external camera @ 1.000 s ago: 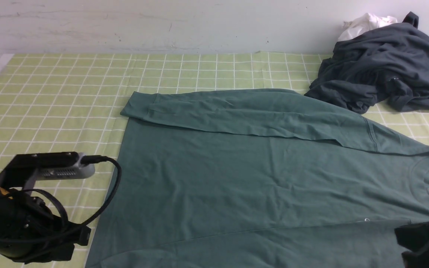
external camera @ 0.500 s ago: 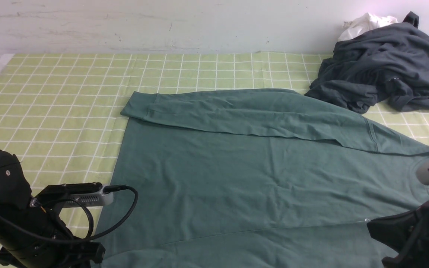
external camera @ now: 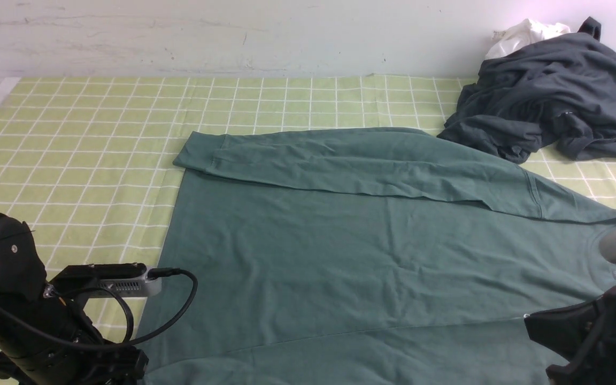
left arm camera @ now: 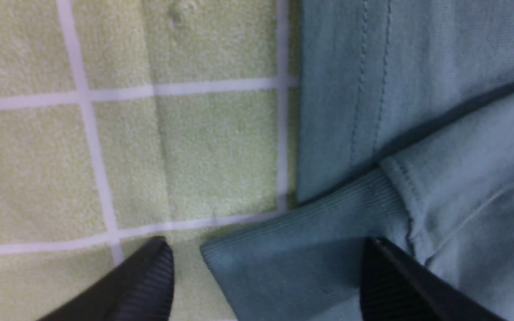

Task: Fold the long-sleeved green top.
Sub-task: Use the left arm to clamp the cuff closest to it, then use the left arm to drag and place the cuff at the centered position on the left edge of the fabric

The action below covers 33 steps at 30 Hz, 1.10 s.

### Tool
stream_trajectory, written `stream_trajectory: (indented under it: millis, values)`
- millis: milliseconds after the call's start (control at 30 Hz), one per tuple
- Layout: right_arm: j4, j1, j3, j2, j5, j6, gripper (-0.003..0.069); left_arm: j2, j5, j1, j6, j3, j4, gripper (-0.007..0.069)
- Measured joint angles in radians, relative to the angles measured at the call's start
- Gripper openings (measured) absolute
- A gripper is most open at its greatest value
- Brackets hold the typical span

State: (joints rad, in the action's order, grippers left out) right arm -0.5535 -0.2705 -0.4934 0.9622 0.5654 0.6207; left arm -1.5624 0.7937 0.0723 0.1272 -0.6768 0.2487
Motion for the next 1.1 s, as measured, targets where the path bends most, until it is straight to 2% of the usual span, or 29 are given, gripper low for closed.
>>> stream_trajectory:
  millis: [100,233,267,333,367,400,467,533,767,900,1033,1100]
  values:
    - [-0.004,0.0,0.0,0.0,-0.001,0.0,-0.0008,0.0,0.0,0.0,0.0,0.0,0.012,0.0547]
    - [-0.007,0.0,0.0,0.0,-0.002,0.0,-0.0008,0.0,0.0,0.0,0.0,0.0,0.018,0.0472]
    - [-0.007,0.0,0.0,0.0,-0.002,0.0,-0.0008,0.0,-0.001,0.0,0.0,0.0,0.02,0.0441]
    - [-0.008,0.0,0.0,0.0,-0.003,0.0,-0.0008,-0.001,-0.001,0.0,0.0,0.0,0.034,0.0311]
    - [-0.008,0.0,0.0,0.0,-0.003,0.0,-0.0008,-0.001,-0.001,0.0,0.0,0.0,0.035,0.03]
    - [-0.01,0.0,0.0,0.0,-0.003,0.0,-0.0008,-0.001,0.0,0.0,0.002,-0.001,0.037,0.0212]
    - [-0.01,0.0,0.0,0.0,-0.003,0.0,-0.0008,0.003,0.013,0.0,0.01,-0.013,0.038,0.0108]
    - [-0.011,0.0,0.0,0.0,-0.003,0.0,-0.0008,0.02,0.037,0.0,0.024,-0.037,0.041,0.0036]
    - [-0.017,0.0,0.0,0.0,-0.003,0.0,-0.0008,0.15,0.137,0.0,0.037,-0.188,0.042,0.0016]
    - [-0.017,0.0,0.0,0.0,-0.003,0.0,-0.0008,0.216,0.145,0.0,0.082,-0.282,0.042,0.0016]
    - [-0.019,0.0,0.0,0.0,-0.003,0.0,-0.0008,0.228,0.077,0.0,0.166,-0.368,0.046,0.0016]
    - [-0.019,0.0,0.0,0.0,-0.003,0.0,-0.0008,0.174,-0.004,0.0,0.207,-0.395,0.046,0.0016]
